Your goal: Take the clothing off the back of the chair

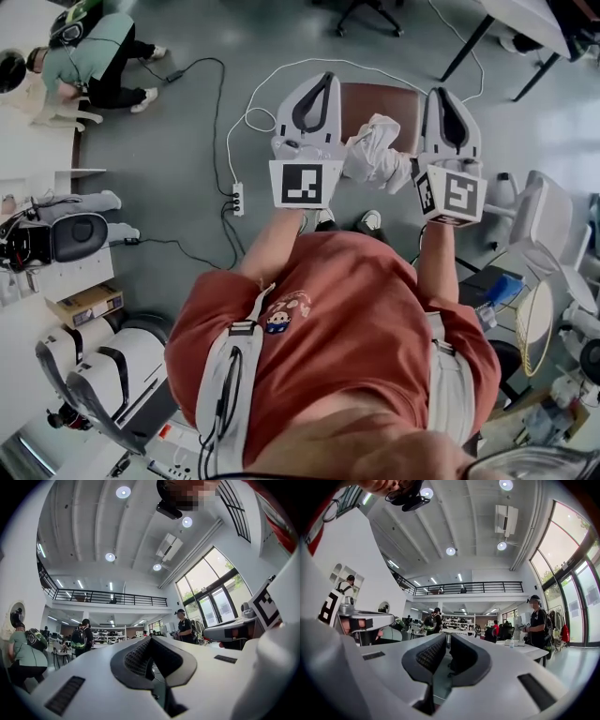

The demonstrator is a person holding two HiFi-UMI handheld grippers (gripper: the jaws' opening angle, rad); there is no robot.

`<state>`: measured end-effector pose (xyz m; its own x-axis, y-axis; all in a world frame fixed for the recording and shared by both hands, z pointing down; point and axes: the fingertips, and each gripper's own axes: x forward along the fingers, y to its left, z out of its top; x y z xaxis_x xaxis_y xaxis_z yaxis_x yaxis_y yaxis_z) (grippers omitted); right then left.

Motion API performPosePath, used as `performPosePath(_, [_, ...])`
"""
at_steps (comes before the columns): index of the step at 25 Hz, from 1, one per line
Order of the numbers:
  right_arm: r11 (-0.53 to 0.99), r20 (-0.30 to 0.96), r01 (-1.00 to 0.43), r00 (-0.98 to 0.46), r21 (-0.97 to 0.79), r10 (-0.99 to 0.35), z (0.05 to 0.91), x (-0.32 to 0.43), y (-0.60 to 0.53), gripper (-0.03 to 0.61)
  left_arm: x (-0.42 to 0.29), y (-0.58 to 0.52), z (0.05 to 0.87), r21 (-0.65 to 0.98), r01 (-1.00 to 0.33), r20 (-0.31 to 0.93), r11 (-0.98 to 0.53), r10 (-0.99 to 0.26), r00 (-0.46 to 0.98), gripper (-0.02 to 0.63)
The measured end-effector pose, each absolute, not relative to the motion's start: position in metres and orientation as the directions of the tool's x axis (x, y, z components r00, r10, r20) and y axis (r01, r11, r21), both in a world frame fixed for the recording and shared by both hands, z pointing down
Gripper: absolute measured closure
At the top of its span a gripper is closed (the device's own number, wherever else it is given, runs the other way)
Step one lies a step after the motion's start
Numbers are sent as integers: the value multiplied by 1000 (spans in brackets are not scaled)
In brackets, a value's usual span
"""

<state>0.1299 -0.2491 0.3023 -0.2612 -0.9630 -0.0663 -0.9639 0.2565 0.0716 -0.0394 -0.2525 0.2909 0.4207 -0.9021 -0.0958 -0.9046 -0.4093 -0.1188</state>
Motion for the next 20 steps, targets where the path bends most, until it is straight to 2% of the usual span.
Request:
performPosePath(3, [263, -10, -963, -264, 65, -964, 335, 136, -255, 537, -33, -255, 314, -134, -899, -75, -418, -900, 430, 600])
performPosePath(7, [266, 75, -964, -265, -9, -961, 381, 140, -246, 537, -28, -252, 349, -77, -897, -40, -435, -898, 439, 600])
performPosePath(13, [312, 226, -950, -303, 4, -926, 463, 137, -233, 532, -23, -242, 401, -37, -895, 32, -444, -896, 443, 600])
performPosePath(15, [334, 252, -943, -325, -7, -912, 483, 134, -228, 492, -22, -237, 413, -30, -894, 49, -447, -894, 445, 600])
performPosePath(20, [375, 366, -927, -357, -23, -859, 533, 125, -220, 447, -24, -225, 437, -34, -892, 94, -451, -890, 446, 600])
